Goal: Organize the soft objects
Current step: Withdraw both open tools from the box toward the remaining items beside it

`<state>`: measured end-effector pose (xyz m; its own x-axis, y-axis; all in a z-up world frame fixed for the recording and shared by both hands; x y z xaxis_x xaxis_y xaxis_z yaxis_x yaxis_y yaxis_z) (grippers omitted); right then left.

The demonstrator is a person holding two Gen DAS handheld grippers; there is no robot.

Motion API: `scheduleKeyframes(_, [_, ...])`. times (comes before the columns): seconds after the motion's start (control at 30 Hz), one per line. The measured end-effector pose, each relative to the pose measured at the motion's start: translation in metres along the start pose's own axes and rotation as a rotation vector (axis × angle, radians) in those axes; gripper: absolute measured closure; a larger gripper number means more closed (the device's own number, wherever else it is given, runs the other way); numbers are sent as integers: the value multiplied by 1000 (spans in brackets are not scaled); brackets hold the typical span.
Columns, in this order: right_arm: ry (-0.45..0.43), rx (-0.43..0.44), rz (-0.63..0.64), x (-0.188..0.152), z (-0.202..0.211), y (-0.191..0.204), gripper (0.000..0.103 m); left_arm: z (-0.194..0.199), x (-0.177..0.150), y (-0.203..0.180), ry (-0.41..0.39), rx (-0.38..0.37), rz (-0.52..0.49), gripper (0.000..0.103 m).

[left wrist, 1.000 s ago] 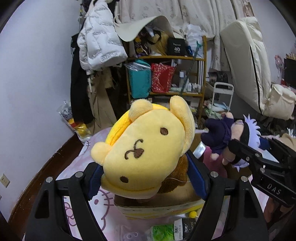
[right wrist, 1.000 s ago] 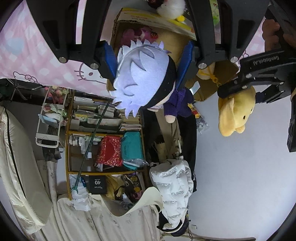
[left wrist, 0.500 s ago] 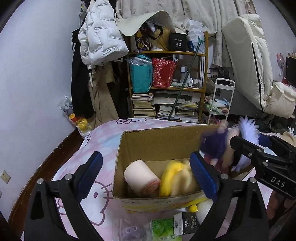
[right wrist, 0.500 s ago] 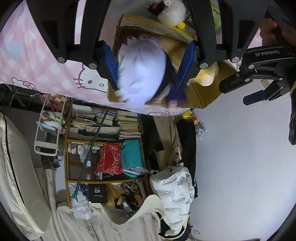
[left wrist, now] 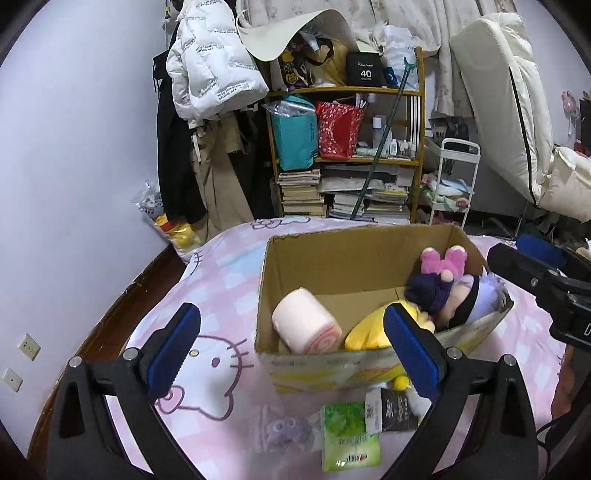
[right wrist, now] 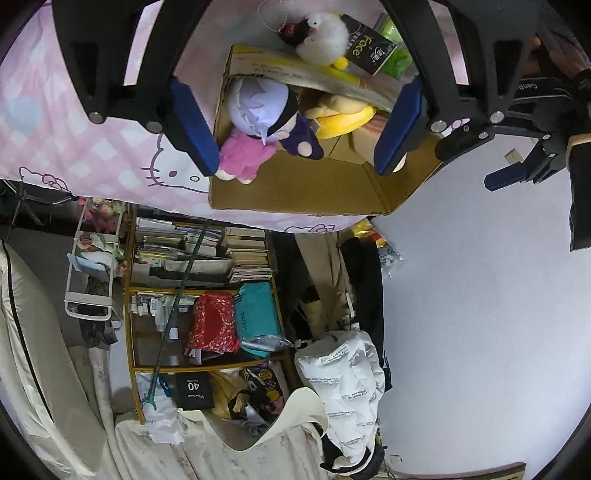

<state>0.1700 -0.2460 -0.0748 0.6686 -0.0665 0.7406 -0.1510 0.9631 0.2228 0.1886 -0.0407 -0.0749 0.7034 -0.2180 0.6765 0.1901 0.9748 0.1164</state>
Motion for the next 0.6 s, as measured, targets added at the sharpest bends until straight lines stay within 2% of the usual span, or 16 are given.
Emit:
scheduleKeyframes(0.07, [-4, -4, -7, -2, 3, 1, 4, 4, -4, 2, 15, 9, 0, 5])
scheduleKeyframes(0.4, [46, 13, -30, -16, 3, 3, 4, 7, -19, 15, 121, 36, -12, 5])
scheduleKeyframes(0.6, [88, 36, -68, -29, 3, 1, 4, -10, -31, 18, 212, 85, -53, 5])
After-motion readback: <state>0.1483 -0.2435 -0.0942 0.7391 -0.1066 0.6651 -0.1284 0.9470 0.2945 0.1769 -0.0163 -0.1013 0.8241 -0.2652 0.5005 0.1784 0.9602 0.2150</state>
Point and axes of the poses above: each gripper's, at about its wrist camera, not at the fingertips, and z roughly against the way its jaws point, y to its left, x to its top, the point moved 5 cm from there along -z, roughly the way its jaws point, and after that the axes turned 12 degrees about y, right-handed, at the moved point
